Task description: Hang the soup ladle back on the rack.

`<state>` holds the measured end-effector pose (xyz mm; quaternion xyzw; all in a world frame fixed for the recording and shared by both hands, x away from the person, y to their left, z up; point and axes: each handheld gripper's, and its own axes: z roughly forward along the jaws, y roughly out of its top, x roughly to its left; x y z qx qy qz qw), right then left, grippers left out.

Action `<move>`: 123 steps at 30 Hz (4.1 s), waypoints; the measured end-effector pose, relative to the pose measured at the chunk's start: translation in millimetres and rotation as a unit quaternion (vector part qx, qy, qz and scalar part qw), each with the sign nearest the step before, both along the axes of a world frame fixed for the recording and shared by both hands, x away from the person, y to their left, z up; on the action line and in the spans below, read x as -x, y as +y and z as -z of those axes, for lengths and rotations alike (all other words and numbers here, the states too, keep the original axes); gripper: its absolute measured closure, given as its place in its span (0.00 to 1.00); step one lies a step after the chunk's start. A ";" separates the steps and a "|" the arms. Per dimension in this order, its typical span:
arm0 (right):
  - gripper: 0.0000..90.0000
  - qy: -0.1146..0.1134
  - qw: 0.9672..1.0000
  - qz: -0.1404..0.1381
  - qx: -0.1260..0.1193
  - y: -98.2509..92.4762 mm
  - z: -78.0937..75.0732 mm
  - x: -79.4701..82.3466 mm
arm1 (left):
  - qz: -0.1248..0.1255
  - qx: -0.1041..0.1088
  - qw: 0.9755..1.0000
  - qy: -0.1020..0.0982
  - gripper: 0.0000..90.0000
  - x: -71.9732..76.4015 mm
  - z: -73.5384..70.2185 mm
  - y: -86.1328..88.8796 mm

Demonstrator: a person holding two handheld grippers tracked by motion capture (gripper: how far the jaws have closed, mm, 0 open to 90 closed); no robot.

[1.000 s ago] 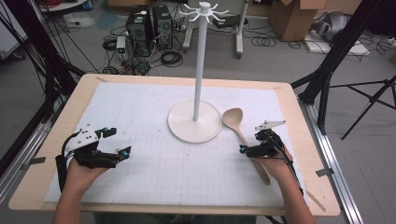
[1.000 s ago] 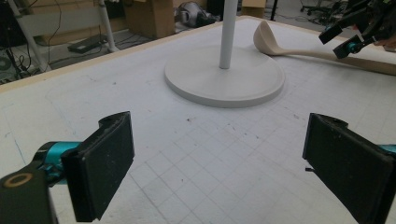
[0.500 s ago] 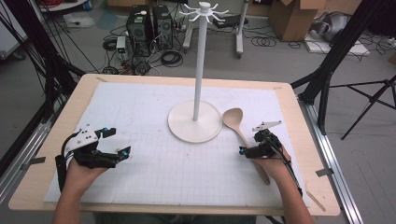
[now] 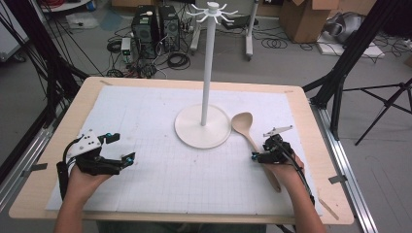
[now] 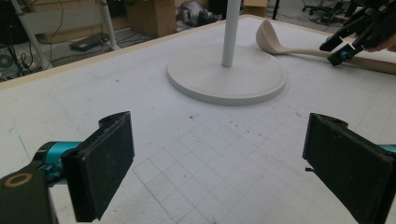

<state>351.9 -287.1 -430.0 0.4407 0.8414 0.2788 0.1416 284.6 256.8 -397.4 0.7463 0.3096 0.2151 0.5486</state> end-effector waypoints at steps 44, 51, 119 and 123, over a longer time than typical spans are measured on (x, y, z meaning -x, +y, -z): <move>0.86 -0.041 0.998 0.028 -0.044 -11.5 -17.1 16.6 | -0.006 -0.001 1.000 0.005 0.11 0.1 1.8 2.7; 0.86 -0.048 0.997 0.028 -0.050 -12.9 -22.8 18.4 | -0.005 -0.003 1.000 0.004 0.10 -0.1 1.9 2.2; 0.86 -0.089 0.981 -0.163 -0.054 37.0 -65.7 54.3 | -0.005 -0.002 1.000 0.010 0.11 -0.9 3.8 2.5; 0.86 -0.087 0.980 -0.173 -0.051 40.6 -64.4 52.9 | -0.005 -0.002 1.000 0.010 0.11 -1.0 3.8 3.1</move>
